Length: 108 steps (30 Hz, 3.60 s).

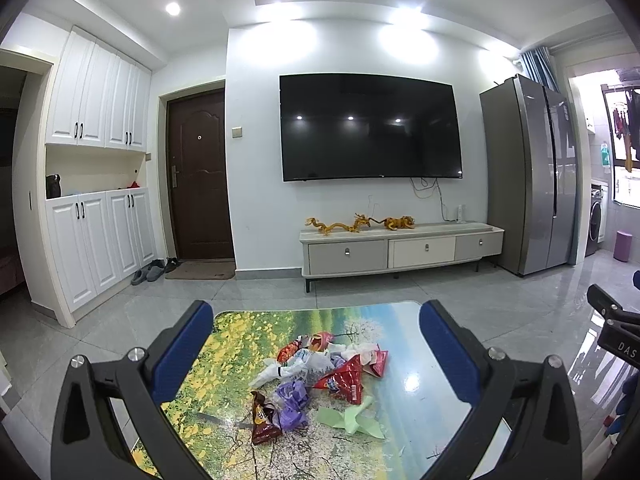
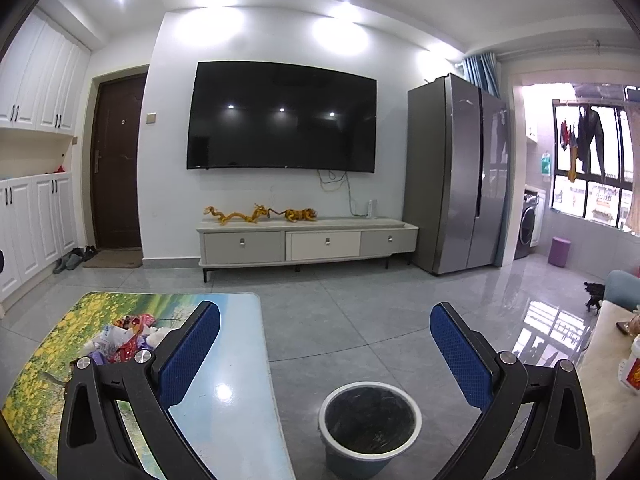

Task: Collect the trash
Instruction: 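Move both tools toward the wrappers on the flower-printed table, then grasp brown snack wrapper with left tool while right tool grasps red chip bag, then carry both wrappers over the trash bin and open both tools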

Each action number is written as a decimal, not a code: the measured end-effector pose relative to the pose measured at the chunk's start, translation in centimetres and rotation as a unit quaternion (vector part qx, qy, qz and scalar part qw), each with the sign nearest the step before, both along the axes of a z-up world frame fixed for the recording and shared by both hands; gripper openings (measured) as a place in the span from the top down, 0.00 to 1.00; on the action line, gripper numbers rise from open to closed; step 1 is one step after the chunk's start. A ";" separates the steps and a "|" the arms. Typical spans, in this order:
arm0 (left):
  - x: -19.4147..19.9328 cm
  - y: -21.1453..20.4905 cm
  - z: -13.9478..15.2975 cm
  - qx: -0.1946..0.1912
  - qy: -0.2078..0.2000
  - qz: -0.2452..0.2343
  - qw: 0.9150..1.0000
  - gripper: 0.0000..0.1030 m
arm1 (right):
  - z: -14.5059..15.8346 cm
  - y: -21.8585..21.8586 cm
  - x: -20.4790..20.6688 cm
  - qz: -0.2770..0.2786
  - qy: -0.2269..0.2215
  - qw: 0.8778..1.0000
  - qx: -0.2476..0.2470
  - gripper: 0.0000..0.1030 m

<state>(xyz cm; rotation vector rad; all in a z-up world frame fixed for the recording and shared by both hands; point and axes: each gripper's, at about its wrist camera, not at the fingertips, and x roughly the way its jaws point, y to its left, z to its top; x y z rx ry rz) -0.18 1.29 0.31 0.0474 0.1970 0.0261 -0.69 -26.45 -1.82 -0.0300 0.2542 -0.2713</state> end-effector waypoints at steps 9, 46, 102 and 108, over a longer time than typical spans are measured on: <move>0.2 1.4 0.6 -0.024 0.000 -0.001 1.000 0.00 | -0.1 0.2 0.0 -0.006 -0.013 1.000 -0.001 0.00; 13.5 13.3 -16.9 -0.078 0.265 -0.013 0.961 0.16 | -13.2 10.7 16.1 0.313 0.251 0.911 0.099 0.23; 20.8 -11.4 -7.8 -0.031 0.281 -0.231 0.931 0.93 | -10.7 -12.6 14.9 0.159 0.172 0.948 0.217 0.91; 24.7 -23.9 -10.1 -0.014 0.322 -0.293 0.900 0.93 | -15.2 -20.2 17.1 0.082 0.215 0.941 0.247 0.91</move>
